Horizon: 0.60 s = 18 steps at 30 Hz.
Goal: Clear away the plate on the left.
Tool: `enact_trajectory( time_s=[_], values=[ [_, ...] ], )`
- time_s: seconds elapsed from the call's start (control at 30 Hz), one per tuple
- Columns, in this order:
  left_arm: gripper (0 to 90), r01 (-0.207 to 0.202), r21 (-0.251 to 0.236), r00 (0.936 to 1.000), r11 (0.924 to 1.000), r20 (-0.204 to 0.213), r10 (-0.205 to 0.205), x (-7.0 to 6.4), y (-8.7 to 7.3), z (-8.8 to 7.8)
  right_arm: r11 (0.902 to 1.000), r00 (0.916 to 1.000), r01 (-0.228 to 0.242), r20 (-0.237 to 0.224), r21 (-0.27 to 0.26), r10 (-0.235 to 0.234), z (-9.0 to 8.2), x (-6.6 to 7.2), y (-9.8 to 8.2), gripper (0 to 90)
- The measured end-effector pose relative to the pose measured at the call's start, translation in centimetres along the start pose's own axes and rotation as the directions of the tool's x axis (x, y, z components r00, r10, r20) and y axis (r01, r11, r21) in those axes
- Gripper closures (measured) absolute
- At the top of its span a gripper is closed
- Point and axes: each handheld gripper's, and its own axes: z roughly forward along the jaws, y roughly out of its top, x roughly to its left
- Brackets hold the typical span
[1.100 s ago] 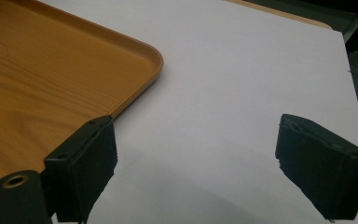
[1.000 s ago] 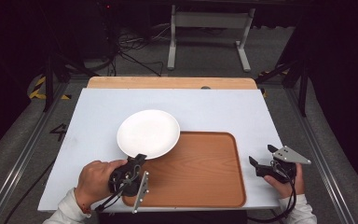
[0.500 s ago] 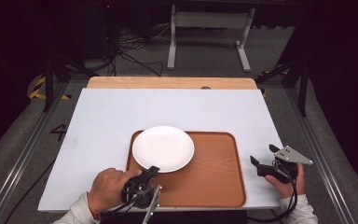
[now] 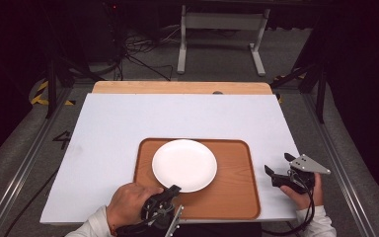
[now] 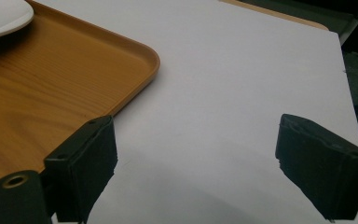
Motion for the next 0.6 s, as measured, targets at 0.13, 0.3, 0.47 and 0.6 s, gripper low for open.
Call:
enact_trajectory(
  time_s=[0.13,0.3,0.47,0.6],
  values=[
    [86.9,-0.012,-0.011,0.9999,0.9999,0.011,0.012,-0.4,0.4,0.5,1.0,1.0,-0.001,-0.001,0.002,0.001,0.0,0.0,0.0,13.2],
    [86.6,0.023,-0.039,0.999,0.999,0.038,-0.022,-0.5,0.5,0.7,1.0,1.0,0.002,-0.001,0.004,-0.002,0.0,0.0,0.0,13.2],
    [85.7,0.033,-0.058,0.9973,0.9978,0.067,-0.029,-0.4,0.9,0.9,1.0,1.0,0.002,-0.001,0.002,-0.002,0.0,0.0,0.0,13.2],
    [84.1,0.042,-0.063,0.9938,0.9971,0.106,-0.035,-0.7,1.2,1.4,1.0,1.0,0.003,-0.004,0.003,-0.003,0.0,0.1,0.0,13.1]
  ],
)
